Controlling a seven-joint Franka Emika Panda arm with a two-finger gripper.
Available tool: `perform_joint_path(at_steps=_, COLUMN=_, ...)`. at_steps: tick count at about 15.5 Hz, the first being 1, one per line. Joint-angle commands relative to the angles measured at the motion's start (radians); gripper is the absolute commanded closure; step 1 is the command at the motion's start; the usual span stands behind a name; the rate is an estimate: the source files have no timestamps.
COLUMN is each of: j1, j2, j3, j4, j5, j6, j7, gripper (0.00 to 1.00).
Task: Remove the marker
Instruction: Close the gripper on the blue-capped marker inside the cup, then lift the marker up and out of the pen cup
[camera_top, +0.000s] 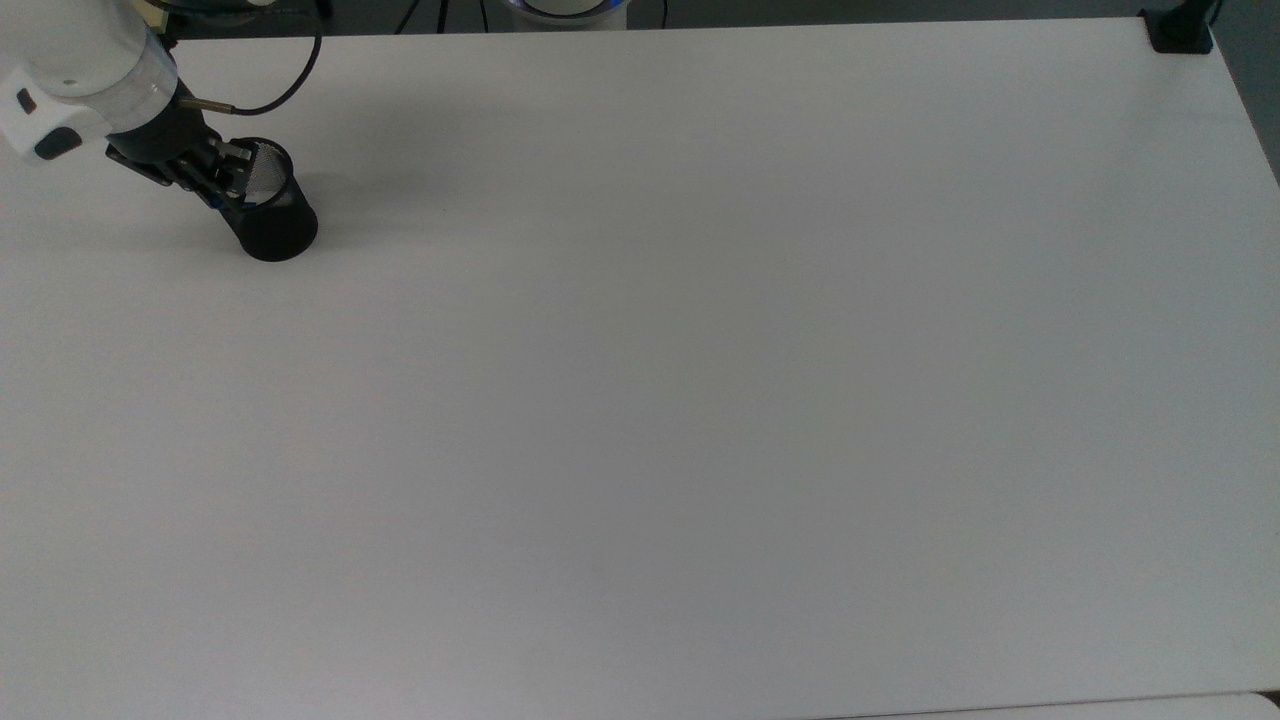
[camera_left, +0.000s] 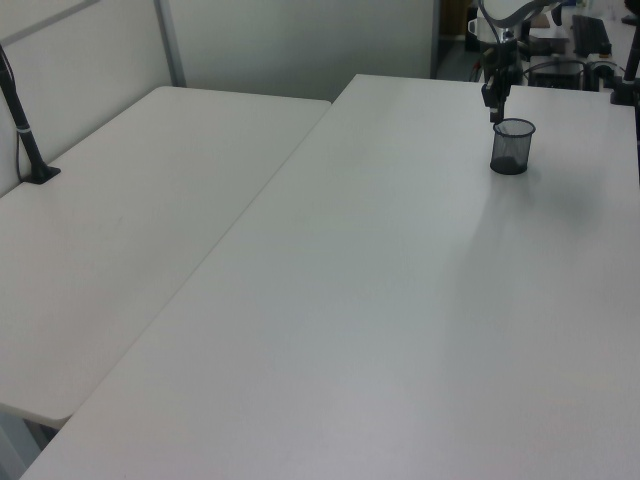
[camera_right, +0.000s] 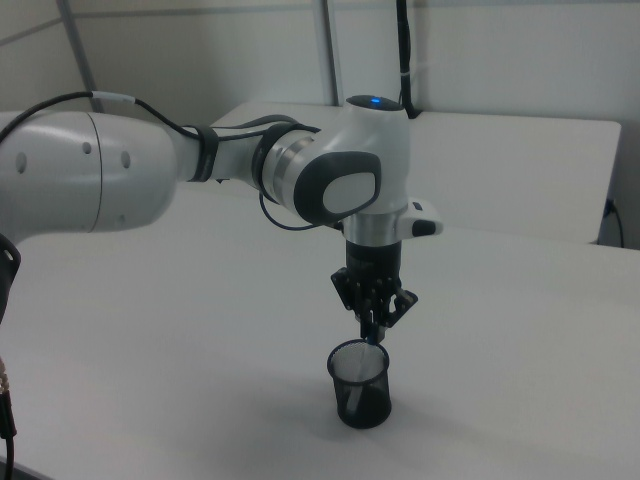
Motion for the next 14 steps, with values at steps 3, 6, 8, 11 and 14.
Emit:
perform_joint_path(at_steps=3, j1=-0.005, j2=-0.077, j3=0.0, j4=0.053, j5=0.011, j6=-0.022, j7=-0.027, gripper=0.87)
perform_joint_path(at_steps=6, j1=-0.004, j2=-0.134, j3=0.0, j4=0.114, j5=0.071, j6=-0.106, j7=-0.071, gripper=0.87)
perform_joint_path(at_steps=8, j1=-0.005, j2=-0.168, j3=0.0, j4=0.128, j5=0.137, j6=-0.116, j7=-0.077, gripper=0.86)
perform_joint_path(at_steps=11, j1=0.013, j2=-0.205, j3=0.013, j4=0.128, j5=0.22, j6=-0.119, j7=-0.068, gripper=0.85)
perform_joint_path(at_steps=14, j1=0.093, j2=-0.194, j3=0.024, j4=0.122, j5=0.237, j6=-0.221, j7=-0.057, gripper=0.82)
